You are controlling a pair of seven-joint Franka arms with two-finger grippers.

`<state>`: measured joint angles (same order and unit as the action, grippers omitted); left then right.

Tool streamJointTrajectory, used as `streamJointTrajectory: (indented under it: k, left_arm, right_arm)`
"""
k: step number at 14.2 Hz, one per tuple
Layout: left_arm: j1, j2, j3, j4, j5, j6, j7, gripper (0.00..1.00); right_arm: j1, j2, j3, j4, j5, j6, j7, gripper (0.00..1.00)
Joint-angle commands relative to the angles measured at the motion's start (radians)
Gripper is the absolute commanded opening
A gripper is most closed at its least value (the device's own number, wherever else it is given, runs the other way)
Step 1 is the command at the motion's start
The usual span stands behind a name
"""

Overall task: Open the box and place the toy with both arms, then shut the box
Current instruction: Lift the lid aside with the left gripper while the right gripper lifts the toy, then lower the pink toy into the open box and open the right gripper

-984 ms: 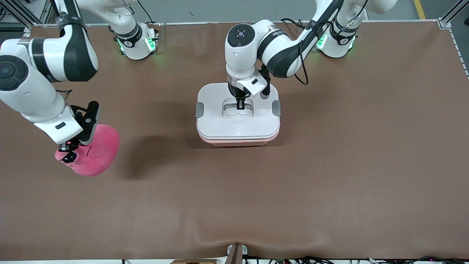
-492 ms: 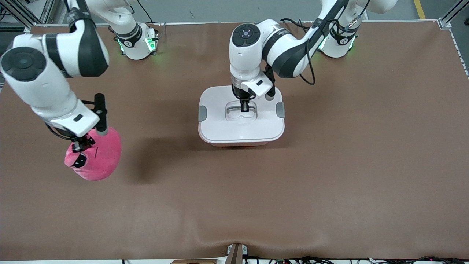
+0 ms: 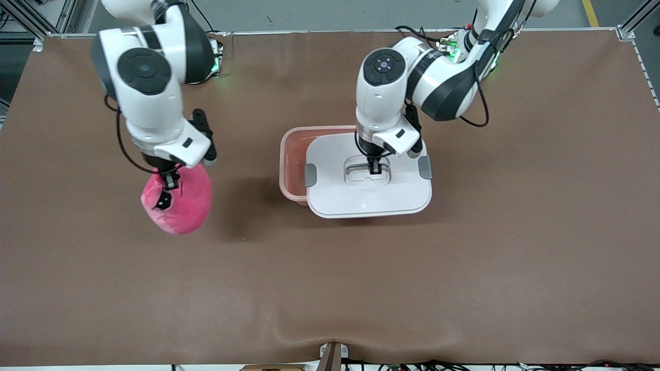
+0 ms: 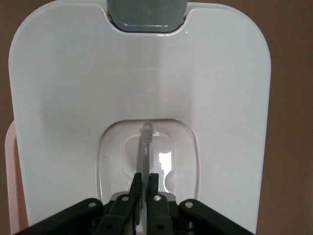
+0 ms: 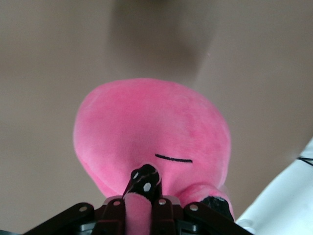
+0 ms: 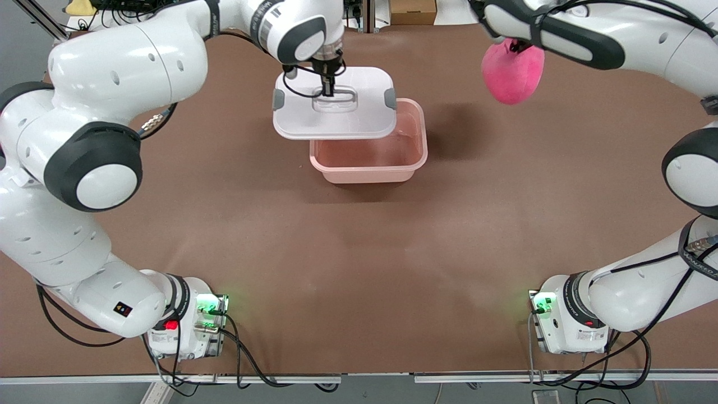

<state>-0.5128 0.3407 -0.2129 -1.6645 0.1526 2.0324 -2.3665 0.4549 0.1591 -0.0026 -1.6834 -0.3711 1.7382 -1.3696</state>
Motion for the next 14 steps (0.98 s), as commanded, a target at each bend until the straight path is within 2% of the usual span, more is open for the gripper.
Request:
streamJointTrajectory:
  k: [1, 5, 7, 10, 14]
  left_arm:
    - [0.045, -0.045, -0.010, -0.020, 0.022, -0.026, 0.061, 0.00]
    - [0.117, -0.071, -0.013, -0.047, 0.021, -0.035, 0.194, 0.00]
    - [0.167, -0.109, -0.017, -0.073, 0.004, -0.035, 0.268, 0.00]
    - [0.241, -0.189, -0.017, -0.133, -0.089, -0.035, 0.427, 0.00]
    - [0.321, -0.270, -0.019, -0.208, -0.137, -0.035, 0.510, 0.00]
  right_arm:
    - [0.091, -0.006, -0.010, 0.024, -0.029, -0.034, 0.102, 0.00]
    - [0.214, 0.000, -0.008, 0.039, -0.028, -0.074, 0.283, 0.00]
    - [0.258, 0.019, -0.008, 0.048, -0.019, -0.072, 0.304, 0.00]
    - [0.335, 0.036, -0.008, 0.060, -0.019, -0.072, 0.308, 0.00]
    - [0.473, 0.065, -0.010, 0.073, -0.041, -0.118, 0.452, 0.00]
